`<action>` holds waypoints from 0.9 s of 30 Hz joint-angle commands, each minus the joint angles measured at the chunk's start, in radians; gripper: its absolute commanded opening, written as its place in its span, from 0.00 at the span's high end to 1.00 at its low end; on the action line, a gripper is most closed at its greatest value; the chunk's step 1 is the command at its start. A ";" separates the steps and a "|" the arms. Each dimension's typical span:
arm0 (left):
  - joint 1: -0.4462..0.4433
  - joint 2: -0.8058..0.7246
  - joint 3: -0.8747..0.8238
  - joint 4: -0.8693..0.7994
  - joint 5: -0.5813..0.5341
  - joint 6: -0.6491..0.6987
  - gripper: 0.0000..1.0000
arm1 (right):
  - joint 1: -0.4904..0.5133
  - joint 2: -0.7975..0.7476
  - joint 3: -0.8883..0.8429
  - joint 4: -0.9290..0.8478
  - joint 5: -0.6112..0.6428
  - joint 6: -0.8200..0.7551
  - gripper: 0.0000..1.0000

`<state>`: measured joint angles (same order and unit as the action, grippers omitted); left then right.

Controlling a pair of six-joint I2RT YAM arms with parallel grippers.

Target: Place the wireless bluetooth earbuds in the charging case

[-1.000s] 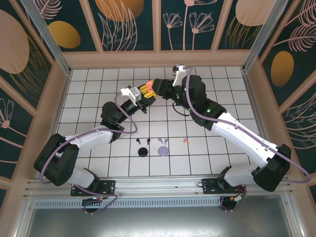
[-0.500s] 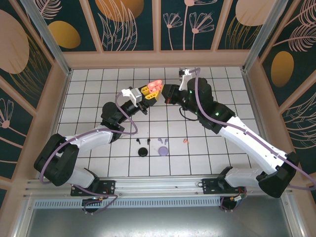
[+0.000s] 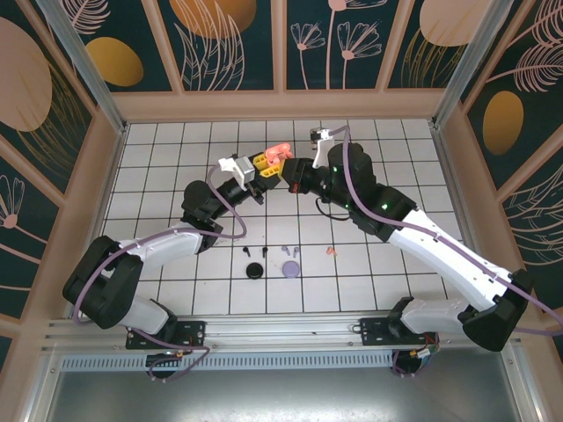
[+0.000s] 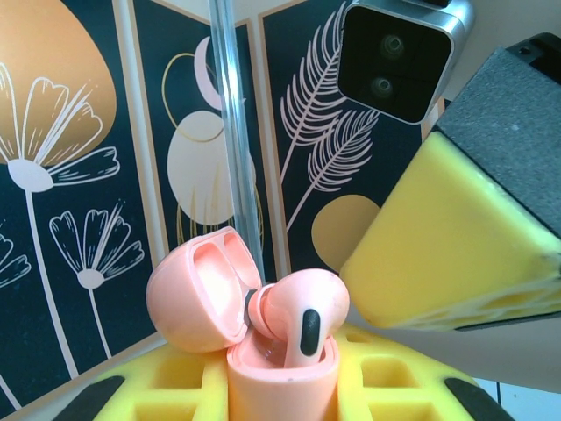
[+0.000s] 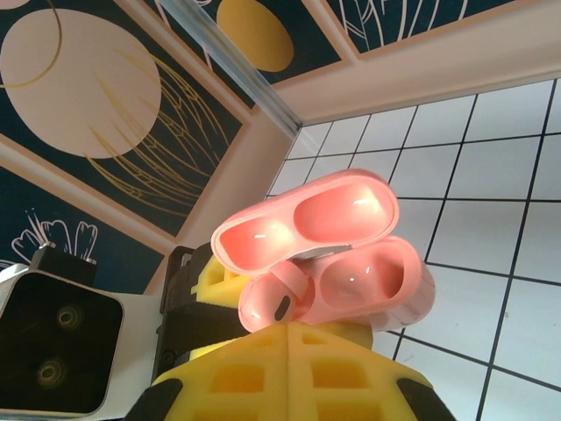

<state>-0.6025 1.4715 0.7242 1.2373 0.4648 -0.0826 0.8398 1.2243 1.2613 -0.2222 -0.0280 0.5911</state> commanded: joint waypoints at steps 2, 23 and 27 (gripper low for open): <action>-0.006 0.001 0.032 0.031 0.019 0.001 1.00 | 0.012 0.009 0.029 0.001 -0.013 0.013 1.00; -0.008 0.009 0.029 0.030 0.017 0.003 1.00 | 0.030 0.016 0.063 -0.014 0.017 0.004 1.00; -0.008 0.004 0.018 0.038 0.011 0.001 1.00 | 0.028 -0.045 0.061 -0.046 0.085 -0.004 1.00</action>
<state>-0.6025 1.4769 0.7280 1.2339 0.4675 -0.0826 0.8639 1.2465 1.3018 -0.2474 -0.0010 0.5900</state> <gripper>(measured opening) 0.234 0.050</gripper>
